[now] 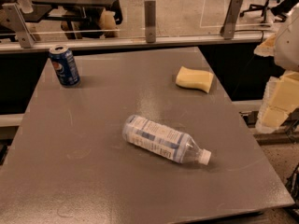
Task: Place blue plastic bottle upright
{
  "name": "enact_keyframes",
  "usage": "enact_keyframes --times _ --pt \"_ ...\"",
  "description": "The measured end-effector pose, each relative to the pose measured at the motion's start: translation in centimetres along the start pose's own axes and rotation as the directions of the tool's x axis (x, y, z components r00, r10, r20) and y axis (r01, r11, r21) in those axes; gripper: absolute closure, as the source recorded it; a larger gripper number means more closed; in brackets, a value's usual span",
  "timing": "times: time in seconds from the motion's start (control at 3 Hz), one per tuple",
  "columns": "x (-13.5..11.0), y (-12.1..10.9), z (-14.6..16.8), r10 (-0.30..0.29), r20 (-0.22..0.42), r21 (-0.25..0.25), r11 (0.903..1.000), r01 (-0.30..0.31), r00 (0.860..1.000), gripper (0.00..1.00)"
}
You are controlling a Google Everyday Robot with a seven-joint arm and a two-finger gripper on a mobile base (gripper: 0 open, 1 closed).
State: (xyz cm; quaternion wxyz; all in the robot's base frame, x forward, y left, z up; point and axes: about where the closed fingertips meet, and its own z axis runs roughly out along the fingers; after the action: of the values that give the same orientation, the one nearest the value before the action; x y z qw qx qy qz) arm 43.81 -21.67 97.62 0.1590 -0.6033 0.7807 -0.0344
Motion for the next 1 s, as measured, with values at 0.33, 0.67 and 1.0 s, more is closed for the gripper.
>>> enact_keyframes --times 0.33,0.67,1.0 --pt "0.0 0.0 0.0 0.0 0.0 0.0 1.0 0.0 1.0 0.0" --pt "-3.1 -1.3 1.0 -0.13 0.074 0.016 0.9916 0.129 0.989 0.0" --pt "-6.2 -2.3 2.2 -0.286 0.148 0.038 0.9581 0.284 0.947 0.0"
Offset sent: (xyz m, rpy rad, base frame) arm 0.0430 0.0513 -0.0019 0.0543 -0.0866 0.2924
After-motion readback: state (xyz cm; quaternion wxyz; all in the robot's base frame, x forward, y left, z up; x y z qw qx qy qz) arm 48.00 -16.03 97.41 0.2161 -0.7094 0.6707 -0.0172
